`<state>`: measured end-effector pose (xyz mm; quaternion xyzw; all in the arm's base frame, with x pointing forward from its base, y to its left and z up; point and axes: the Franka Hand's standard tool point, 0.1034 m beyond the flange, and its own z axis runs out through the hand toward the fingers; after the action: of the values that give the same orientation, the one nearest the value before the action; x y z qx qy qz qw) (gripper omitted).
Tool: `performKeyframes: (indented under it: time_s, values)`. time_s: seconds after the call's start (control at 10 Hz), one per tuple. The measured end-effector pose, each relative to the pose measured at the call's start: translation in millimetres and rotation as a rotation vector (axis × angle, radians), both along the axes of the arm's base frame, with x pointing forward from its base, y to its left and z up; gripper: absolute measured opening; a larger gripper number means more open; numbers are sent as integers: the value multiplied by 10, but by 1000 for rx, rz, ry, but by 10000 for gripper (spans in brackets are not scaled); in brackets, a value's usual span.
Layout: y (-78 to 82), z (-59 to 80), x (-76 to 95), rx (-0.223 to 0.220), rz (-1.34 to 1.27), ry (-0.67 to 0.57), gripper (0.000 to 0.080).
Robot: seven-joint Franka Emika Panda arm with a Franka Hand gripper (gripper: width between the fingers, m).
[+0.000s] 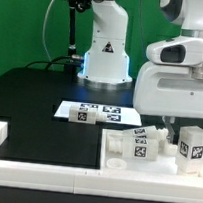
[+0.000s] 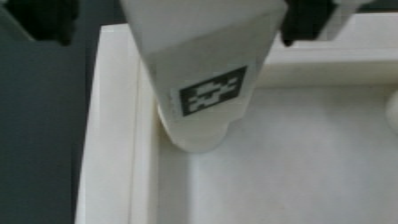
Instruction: Assemble one leg
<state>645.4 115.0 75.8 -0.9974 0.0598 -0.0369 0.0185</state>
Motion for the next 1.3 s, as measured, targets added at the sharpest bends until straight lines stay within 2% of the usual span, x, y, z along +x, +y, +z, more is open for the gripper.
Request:
performKeyframes:
  time_s: [0.1, 0.2, 0.5, 0.8, 1.0, 1.1, 1.3]
  values:
    - [-1, 0, 1, 6, -80, 2, 469]
    - [-23, -2, 4, 8, -134, 4, 293]
    - [-78, -23, 23, 24, -348, 5, 293]
    - [-109, -30, 2, 95, -847, 53, 290]
    - [-129, -31, -20, 162, -1174, 87, 290]
    - [-146, -40, -29, 181, -1231, 96, 290]
    - [-134, -48, -36, 171, -1174, 90, 291]
